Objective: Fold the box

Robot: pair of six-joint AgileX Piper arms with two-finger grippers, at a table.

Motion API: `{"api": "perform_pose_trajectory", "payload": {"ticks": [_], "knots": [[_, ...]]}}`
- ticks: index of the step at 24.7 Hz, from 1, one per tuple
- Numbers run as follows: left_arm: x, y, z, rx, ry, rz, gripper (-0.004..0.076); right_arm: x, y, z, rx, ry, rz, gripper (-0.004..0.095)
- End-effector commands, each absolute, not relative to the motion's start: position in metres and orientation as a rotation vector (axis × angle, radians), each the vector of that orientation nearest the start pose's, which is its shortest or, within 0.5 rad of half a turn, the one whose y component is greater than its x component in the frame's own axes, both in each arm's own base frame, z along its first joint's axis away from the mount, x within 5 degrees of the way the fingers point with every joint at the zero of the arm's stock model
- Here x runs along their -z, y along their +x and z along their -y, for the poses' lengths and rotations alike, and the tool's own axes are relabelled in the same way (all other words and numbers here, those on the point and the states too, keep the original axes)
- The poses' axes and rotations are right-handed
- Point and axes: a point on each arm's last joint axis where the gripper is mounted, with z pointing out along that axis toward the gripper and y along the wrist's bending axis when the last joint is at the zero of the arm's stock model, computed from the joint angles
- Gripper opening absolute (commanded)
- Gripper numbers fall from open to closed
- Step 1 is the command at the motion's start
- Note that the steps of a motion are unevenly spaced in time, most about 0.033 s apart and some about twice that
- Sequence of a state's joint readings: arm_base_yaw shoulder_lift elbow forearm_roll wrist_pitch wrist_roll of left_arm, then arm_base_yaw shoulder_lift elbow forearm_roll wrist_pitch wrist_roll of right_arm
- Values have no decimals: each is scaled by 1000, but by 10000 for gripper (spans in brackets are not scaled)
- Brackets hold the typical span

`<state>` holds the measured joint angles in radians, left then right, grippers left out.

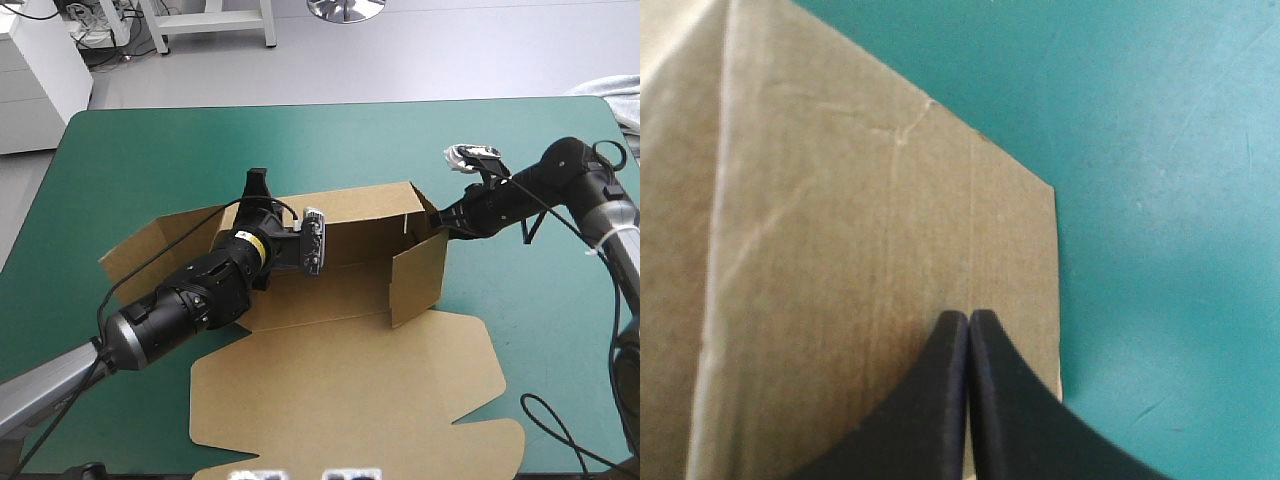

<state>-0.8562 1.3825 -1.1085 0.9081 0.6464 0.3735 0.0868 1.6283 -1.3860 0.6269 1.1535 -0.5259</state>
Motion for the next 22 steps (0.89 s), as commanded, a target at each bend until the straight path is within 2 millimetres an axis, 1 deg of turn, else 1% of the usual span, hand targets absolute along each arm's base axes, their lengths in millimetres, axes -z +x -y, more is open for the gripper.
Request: {"api": "perform_pose_trajectory", "payload": {"ticks": [1,5,8,9,11,14,16,18,19,20,22], "knots": [[-346,227,192,-751,1672,-1421,-10,-336,304,-75,-697,-588,-2385,-17],[-347,227,193,-746,1671,-1414,-10,-324,285,-74,-676,-619,-2273,-17],[-346,227,192,-750,1672,-1420,-10,-308,275,-73,-631,-618,-2190,-17],[-346,227,191,-758,1674,-1430,-10,-300,267,-72,-606,-617,-2121,-17],[-346,227,191,-764,1683,-1422,-10,-293,259,-72,-591,-644,-2059,-17],[-346,227,191,-765,1686,-1417,-10,-283,251,-72,-587,-669,-2023,-17],[-346,227,191,-768,1687,-1421,-10,-277,248,-72,-576,-683,-2040,-13],[-346,227,190,-772,1687,-1426,-10,-271,243,-73,-582,-760,-2066,105],[-346,227,190,-772,1688,-1427,-10,-270,241,-74,-603,-788,-2068,288],[-346,227,190,-774,1688,-1429,-10,-271,239,-75,-618,-805,-2064,492],[-345,227,190,-782,1697,-1425,-10,-272,237,-76,-641,-823,-2059,633]]}}
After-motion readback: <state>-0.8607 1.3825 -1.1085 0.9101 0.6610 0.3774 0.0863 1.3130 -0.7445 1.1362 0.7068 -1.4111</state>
